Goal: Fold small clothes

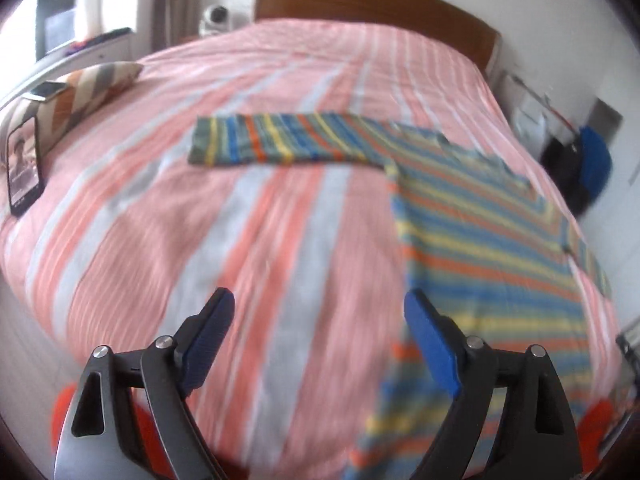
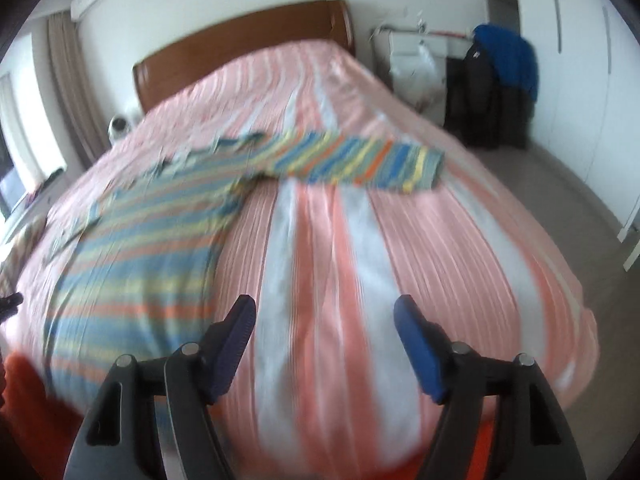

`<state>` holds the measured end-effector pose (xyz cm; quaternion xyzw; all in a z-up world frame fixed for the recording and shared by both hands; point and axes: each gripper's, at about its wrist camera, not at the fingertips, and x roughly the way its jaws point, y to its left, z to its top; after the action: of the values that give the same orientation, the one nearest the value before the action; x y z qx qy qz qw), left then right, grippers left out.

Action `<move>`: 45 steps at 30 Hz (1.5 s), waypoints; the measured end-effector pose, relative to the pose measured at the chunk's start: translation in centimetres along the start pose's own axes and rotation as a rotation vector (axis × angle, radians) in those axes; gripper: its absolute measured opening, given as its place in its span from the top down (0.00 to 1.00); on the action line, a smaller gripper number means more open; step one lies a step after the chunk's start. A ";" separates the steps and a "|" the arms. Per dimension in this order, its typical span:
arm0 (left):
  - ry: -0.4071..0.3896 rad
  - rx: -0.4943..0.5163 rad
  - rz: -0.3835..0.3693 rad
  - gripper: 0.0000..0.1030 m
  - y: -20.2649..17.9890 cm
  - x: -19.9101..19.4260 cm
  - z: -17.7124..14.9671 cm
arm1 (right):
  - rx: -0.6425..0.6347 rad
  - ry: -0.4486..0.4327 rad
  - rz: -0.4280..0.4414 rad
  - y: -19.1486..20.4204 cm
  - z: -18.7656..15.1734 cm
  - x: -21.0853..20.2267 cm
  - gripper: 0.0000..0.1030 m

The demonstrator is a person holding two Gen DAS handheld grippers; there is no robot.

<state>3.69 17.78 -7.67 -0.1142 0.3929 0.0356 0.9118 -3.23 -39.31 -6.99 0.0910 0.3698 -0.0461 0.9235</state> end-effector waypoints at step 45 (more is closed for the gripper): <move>0.072 0.014 0.146 0.00 3.4 5.6 -1.8 | -0.082 0.001 -0.035 0.5 -3.3 4.3 0.16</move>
<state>5.75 20.55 -13.58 -0.0800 0.4331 0.0951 0.8927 -2.22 -38.24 -12.24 0.0463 0.3732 -0.0472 0.9254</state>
